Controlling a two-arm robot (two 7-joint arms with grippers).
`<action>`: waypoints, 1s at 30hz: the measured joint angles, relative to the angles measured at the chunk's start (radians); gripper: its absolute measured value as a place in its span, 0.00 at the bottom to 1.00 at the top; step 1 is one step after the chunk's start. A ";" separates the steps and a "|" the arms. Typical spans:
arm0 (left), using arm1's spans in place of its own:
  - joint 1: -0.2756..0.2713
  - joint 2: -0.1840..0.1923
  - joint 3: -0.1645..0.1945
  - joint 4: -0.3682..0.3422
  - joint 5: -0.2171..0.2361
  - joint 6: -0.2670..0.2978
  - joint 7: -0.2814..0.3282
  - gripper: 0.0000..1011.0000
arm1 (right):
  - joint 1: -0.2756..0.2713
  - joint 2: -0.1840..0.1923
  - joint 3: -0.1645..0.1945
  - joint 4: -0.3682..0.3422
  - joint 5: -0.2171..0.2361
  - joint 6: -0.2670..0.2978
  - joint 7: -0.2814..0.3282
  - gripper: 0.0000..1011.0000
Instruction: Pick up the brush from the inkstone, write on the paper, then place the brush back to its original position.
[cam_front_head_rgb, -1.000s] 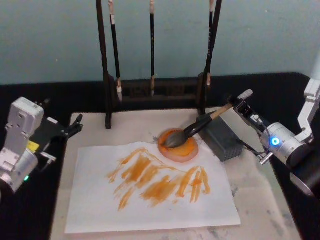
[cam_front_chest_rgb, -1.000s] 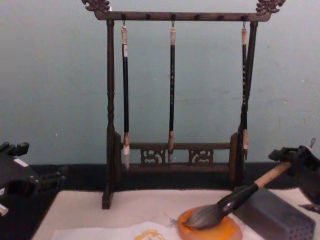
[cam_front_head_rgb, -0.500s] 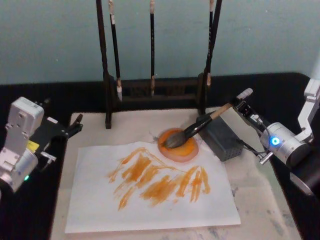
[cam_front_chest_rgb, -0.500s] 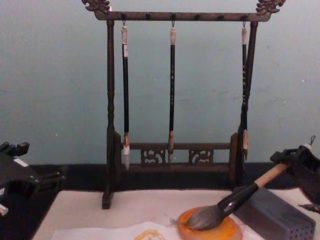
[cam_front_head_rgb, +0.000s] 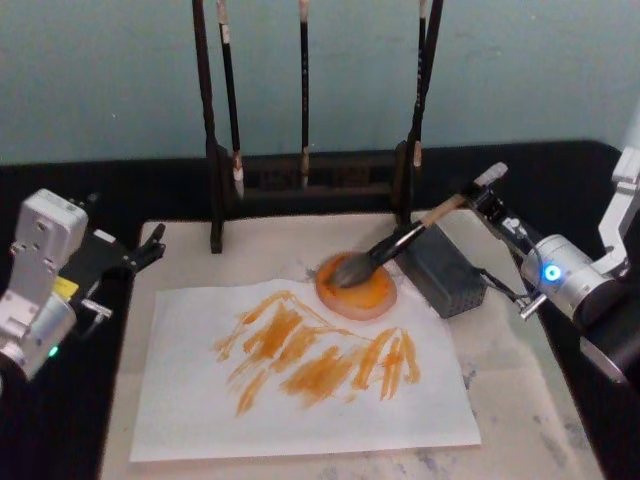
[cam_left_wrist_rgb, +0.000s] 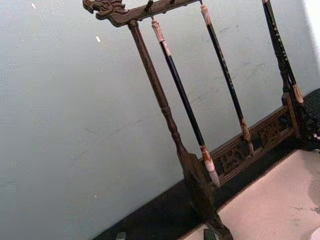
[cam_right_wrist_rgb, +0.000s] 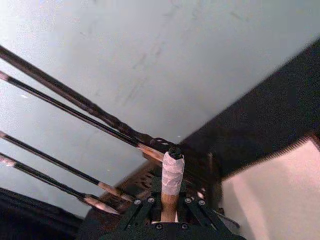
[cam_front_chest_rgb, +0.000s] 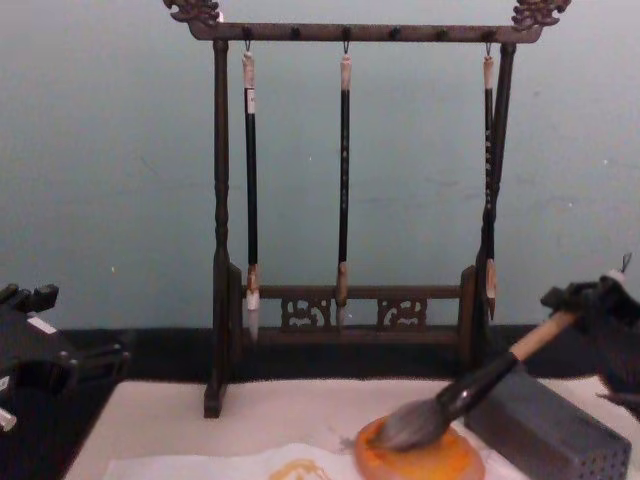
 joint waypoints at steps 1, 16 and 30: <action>0.000 0.000 0.000 0.000 0.000 0.000 0.000 0.99 | -0.002 0.003 -0.002 -0.012 0.003 -0.005 0.001 0.16; 0.000 0.000 0.000 0.000 0.000 0.000 0.000 0.99 | -0.013 0.062 -0.077 -0.148 -0.056 -0.073 0.012 0.16; 0.000 0.000 0.000 0.000 0.000 0.000 0.000 0.99 | -0.029 0.146 -0.189 -0.282 -0.240 -0.138 0.071 0.16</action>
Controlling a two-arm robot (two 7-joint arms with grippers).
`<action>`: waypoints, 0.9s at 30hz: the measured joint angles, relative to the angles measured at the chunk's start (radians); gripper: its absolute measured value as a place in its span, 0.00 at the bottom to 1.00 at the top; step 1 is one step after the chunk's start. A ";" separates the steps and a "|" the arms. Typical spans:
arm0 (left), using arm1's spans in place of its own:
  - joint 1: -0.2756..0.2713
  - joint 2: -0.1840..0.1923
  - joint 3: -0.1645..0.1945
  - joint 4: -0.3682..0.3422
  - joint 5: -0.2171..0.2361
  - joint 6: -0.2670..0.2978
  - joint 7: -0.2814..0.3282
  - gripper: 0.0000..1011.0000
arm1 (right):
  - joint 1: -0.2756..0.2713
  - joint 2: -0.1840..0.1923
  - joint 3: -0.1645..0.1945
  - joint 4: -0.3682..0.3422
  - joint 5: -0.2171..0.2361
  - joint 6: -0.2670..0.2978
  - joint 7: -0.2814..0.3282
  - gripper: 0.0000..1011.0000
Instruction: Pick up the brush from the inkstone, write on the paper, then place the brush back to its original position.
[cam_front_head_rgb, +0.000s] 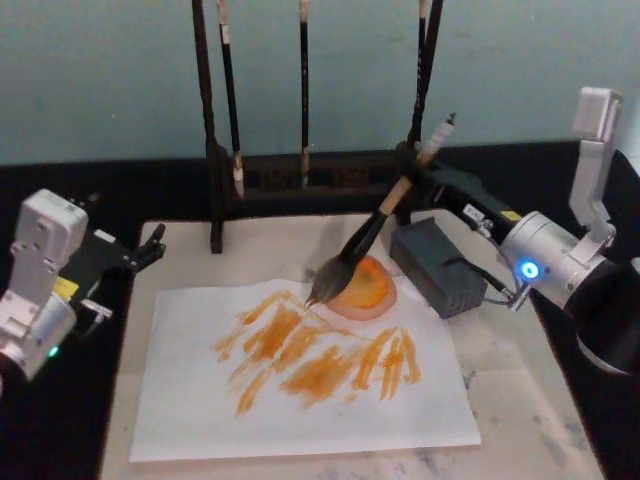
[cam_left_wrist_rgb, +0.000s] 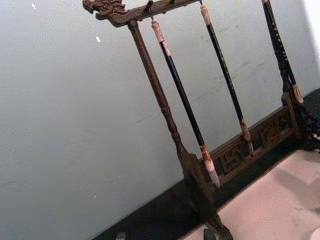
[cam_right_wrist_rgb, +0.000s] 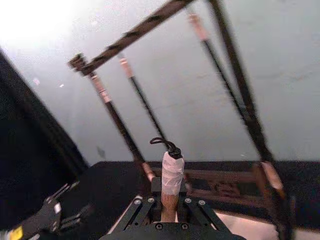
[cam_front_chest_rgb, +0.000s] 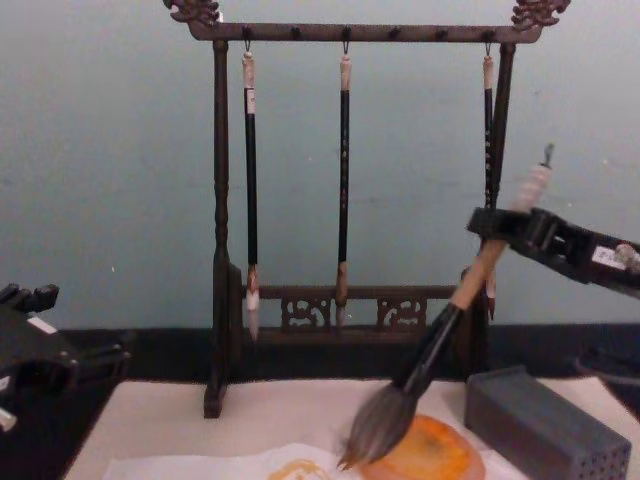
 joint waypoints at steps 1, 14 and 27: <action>0.000 0.000 0.000 0.000 0.000 0.000 0.000 0.99 | -0.001 0.004 -0.008 -0.012 -0.021 -0.007 0.009 0.16; 0.000 0.000 0.000 0.000 0.000 0.000 0.000 0.99 | 0.010 -0.011 -0.073 -0.046 -0.163 -0.053 0.071 0.16; 0.000 0.000 0.000 0.000 0.000 0.000 0.000 0.99 | 0.015 -0.038 -0.107 -0.065 -0.235 -0.058 0.130 0.16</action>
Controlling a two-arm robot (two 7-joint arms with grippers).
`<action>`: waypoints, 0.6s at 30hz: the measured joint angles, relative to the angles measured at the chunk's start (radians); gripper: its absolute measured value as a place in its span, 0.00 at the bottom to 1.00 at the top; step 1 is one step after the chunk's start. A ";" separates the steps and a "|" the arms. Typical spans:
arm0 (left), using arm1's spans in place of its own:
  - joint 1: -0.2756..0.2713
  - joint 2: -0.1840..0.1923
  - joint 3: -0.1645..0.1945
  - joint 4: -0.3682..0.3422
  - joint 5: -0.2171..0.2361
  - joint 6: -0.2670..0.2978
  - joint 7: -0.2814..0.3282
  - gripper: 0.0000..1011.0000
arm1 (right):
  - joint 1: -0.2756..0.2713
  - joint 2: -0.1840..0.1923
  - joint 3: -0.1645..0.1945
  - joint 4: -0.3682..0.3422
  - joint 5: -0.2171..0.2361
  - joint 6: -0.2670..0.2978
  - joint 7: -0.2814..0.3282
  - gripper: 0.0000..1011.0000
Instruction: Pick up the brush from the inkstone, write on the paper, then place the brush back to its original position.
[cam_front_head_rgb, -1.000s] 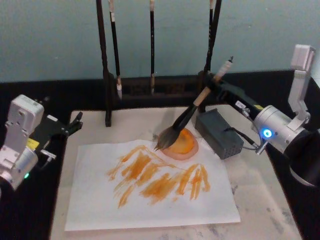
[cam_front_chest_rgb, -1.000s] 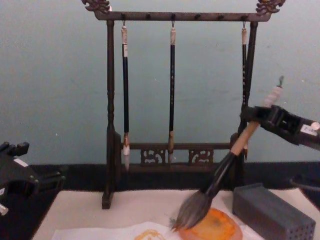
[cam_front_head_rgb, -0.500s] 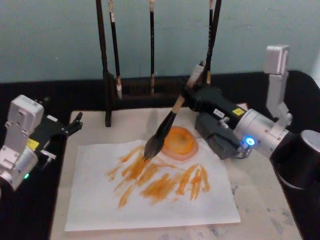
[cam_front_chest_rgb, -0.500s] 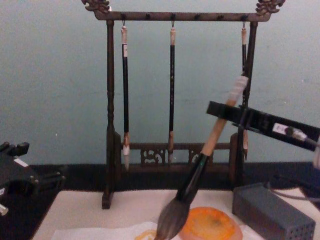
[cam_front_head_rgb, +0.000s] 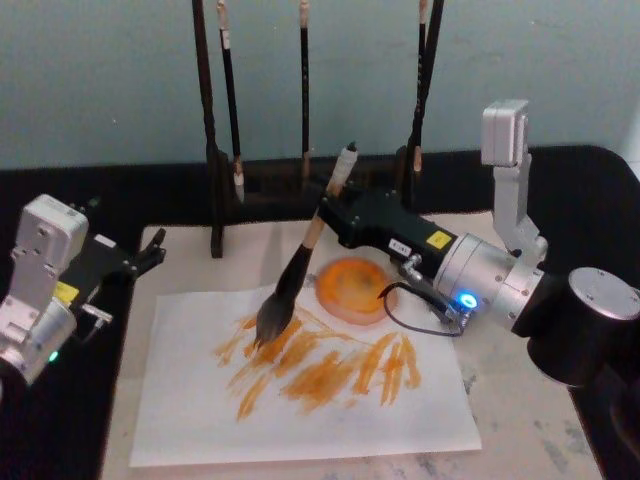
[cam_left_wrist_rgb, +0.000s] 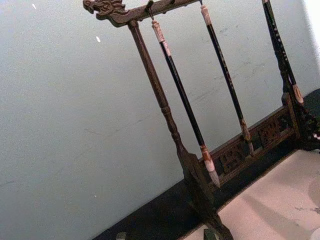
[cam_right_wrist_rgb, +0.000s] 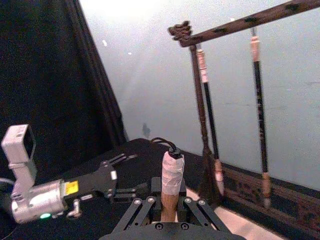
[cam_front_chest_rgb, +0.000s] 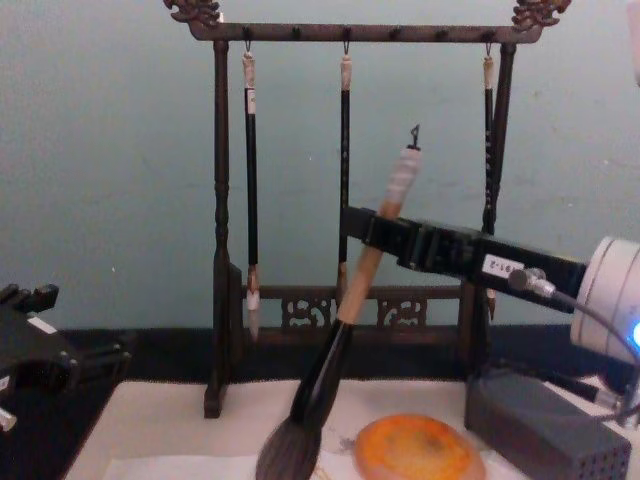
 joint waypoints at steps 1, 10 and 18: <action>0.000 0.000 0.000 0.000 0.000 0.000 0.000 0.99 | -0.001 0.000 -0.001 -0.003 -0.003 0.000 0.003 0.16; 0.000 0.000 0.000 0.000 0.000 0.000 0.000 0.99 | -0.024 0.007 -0.012 -0.035 -0.034 0.005 0.038 0.16; 0.000 0.000 0.000 0.000 0.000 0.000 0.000 0.99 | -0.042 0.020 -0.018 -0.062 -0.061 -0.002 0.057 0.16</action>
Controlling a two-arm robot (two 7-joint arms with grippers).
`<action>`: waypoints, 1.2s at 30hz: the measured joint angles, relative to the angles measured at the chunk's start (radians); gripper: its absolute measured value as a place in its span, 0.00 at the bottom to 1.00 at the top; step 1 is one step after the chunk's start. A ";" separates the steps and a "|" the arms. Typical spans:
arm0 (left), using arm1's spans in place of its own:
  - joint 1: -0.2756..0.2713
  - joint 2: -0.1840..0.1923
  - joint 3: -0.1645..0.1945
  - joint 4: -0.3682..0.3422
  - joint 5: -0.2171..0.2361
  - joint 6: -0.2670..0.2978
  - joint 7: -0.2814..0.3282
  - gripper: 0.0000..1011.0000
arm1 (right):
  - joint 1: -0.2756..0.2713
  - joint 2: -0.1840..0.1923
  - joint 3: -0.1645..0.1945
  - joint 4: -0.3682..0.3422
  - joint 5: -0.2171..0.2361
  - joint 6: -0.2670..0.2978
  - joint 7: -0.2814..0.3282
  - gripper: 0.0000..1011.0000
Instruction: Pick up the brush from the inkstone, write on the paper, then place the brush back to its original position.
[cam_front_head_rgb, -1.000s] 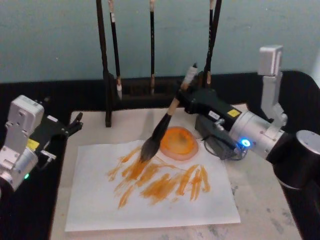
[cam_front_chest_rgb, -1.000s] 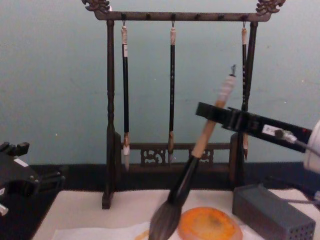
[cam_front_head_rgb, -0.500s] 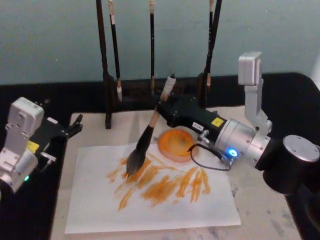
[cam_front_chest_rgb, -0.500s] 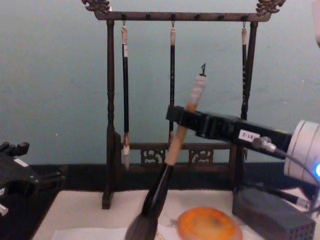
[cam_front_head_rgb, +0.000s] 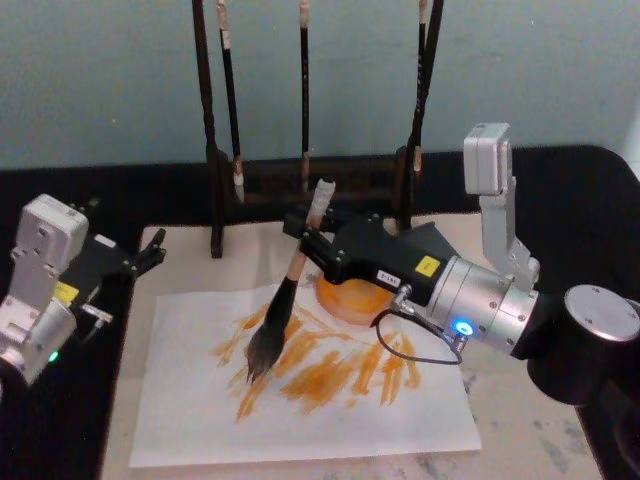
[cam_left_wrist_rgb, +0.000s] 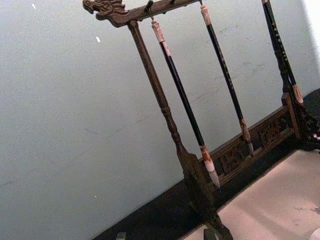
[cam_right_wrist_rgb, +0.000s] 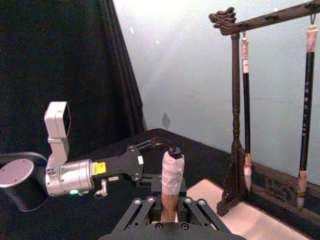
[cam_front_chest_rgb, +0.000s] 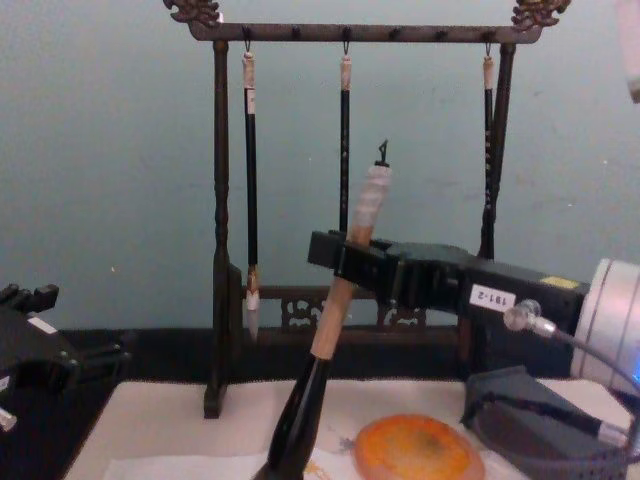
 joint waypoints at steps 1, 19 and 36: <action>0.000 0.000 0.000 0.000 0.000 0.000 0.000 0.99 | 0.000 0.000 0.000 0.000 0.000 0.000 0.000 0.16; 0.000 0.000 0.000 0.000 0.000 0.000 0.000 0.99 | -0.037 0.028 0.007 -0.043 -0.034 -0.008 0.025 0.16; 0.000 0.000 0.000 0.000 0.000 0.000 0.000 0.99 | -0.066 0.052 0.006 -0.081 -0.038 -0.009 0.039 0.16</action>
